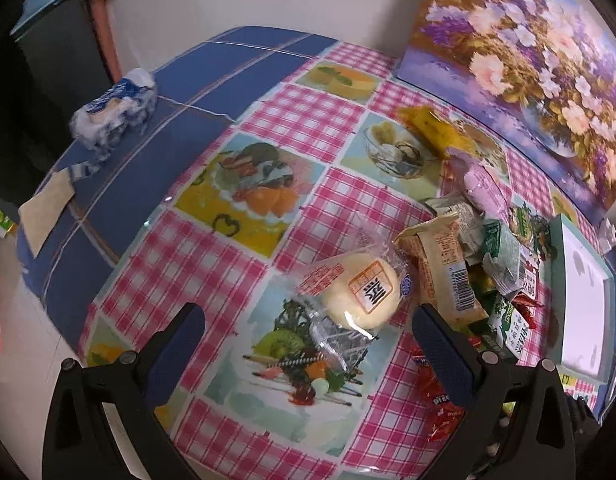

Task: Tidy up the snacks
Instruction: 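Grasp the red snack pack with the right tool while the left tool grasps the wrapped bun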

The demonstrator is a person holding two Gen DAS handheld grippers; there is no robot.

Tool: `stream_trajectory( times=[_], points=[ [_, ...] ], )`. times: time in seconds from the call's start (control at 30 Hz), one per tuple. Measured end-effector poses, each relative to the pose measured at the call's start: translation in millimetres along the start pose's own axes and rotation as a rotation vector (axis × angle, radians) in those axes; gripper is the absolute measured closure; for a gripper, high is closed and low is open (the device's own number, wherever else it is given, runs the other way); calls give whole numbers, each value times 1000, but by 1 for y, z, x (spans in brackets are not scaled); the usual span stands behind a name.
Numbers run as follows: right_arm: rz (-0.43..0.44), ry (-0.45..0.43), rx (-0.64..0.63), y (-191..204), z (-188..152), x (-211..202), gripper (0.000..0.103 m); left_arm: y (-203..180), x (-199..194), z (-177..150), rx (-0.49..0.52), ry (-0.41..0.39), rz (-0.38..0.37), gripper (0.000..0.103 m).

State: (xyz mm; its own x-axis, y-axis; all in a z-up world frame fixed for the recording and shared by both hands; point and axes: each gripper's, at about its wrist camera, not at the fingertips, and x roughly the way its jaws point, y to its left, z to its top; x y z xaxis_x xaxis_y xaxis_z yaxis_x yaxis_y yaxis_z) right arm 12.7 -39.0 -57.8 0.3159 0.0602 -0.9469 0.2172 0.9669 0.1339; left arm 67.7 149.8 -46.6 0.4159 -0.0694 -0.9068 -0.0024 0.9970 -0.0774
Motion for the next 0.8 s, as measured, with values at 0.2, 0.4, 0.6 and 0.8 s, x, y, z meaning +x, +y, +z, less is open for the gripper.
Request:
stream_trajectory(
  times=[0.2, 0.4, 0.6, 0.8],
  points=[
    [-20, 57, -46, 15, -3, 19, 0, -16, 18, 6, 94, 28, -23, 0],
    [-36, 91, -86, 25, -2, 32, 0, -34, 35, 7, 188, 48, -9, 0],
    [-58, 97, -81, 27, -2, 42, 6, -41, 46, 8, 234, 49, 19, 0],
    [-53, 103, -74, 24, -2, 43, 12, -46, 53, 9, 281, 39, 41, 0]
  ],
)
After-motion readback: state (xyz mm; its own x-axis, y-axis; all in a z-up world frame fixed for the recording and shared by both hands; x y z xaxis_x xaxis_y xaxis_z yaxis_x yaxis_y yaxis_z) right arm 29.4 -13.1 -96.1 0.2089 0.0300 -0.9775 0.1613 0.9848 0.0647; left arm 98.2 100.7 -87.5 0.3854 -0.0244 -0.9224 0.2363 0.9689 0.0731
